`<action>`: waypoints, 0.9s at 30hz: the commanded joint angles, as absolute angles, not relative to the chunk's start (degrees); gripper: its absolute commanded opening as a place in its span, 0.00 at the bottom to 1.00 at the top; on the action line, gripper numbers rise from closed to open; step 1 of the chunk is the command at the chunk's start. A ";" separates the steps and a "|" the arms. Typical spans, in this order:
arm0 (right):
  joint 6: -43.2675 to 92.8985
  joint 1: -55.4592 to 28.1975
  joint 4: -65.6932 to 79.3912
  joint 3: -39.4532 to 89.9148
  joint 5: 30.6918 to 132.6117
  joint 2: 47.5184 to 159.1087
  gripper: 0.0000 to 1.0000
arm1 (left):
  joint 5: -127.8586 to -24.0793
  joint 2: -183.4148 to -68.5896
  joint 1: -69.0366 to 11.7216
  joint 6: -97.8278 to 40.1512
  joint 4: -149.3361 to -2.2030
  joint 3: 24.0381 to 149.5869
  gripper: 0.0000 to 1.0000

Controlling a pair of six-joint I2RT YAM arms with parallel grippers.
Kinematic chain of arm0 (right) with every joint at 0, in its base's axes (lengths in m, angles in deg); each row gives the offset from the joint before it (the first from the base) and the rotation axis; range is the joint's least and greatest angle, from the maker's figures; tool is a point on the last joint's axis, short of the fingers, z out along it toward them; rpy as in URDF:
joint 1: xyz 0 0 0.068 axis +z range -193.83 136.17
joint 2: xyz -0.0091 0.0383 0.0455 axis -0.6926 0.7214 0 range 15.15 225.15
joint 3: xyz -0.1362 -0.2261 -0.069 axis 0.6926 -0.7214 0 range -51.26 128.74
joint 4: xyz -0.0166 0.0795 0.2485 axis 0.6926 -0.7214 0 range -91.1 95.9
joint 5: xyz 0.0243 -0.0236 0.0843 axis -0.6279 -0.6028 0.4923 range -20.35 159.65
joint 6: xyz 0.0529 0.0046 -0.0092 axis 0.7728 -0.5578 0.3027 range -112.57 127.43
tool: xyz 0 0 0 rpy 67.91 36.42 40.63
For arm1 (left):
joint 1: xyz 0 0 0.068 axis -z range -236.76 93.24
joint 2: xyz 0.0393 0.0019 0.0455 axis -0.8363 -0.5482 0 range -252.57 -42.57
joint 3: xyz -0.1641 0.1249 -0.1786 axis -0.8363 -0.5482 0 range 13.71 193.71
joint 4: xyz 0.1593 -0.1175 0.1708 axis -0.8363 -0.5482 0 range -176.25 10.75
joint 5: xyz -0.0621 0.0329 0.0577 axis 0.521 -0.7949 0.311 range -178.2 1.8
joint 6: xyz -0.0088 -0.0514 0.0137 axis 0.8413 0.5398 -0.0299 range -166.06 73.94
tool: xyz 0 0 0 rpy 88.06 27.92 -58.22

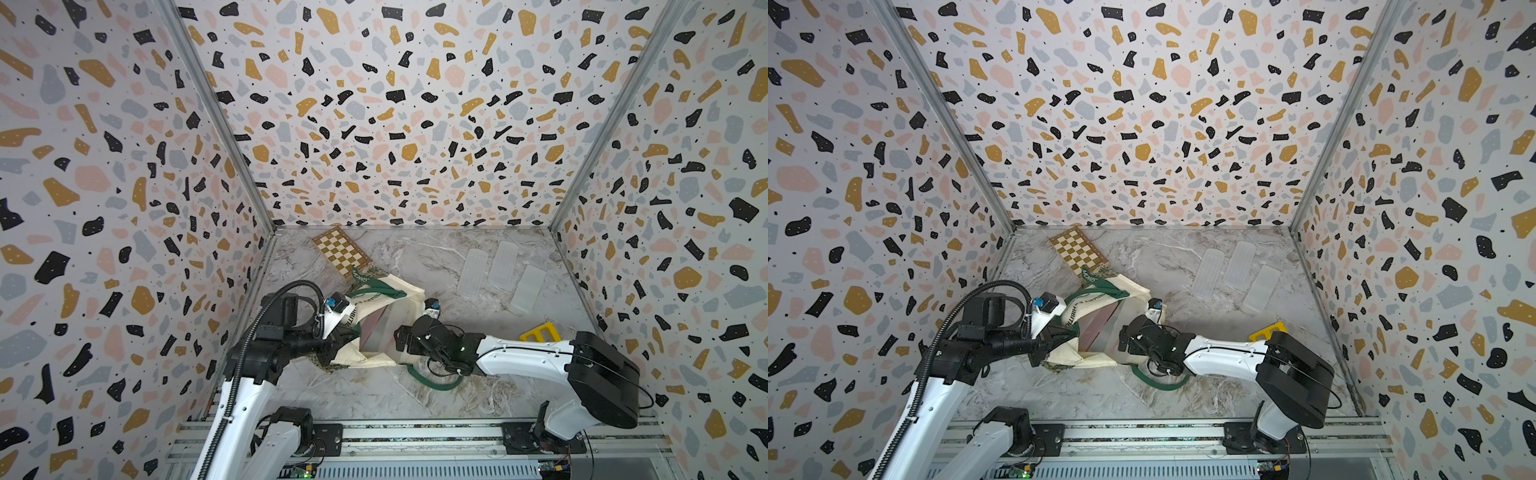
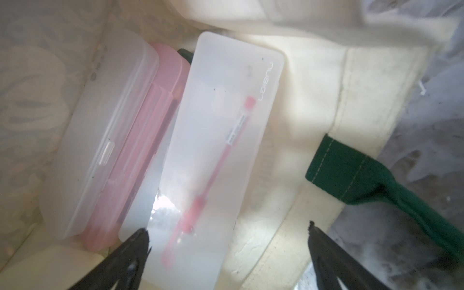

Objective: Take out the pencil case from the canvas bag
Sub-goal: Pick up the pencil case from the canvas bag.

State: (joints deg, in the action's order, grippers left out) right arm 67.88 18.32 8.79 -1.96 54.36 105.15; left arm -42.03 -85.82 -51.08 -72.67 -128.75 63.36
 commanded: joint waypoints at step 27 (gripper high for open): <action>74.39 17.43 1.47 14.92 53.85 122.02 0.95 | -40.83 -85.04 -51.48 -74.28 -129.35 62.84 0.00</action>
State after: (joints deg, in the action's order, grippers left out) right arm 73.49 17.81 5.03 12.95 54.67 122.13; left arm -41.98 -85.64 -51.08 -73.74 -129.14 63.33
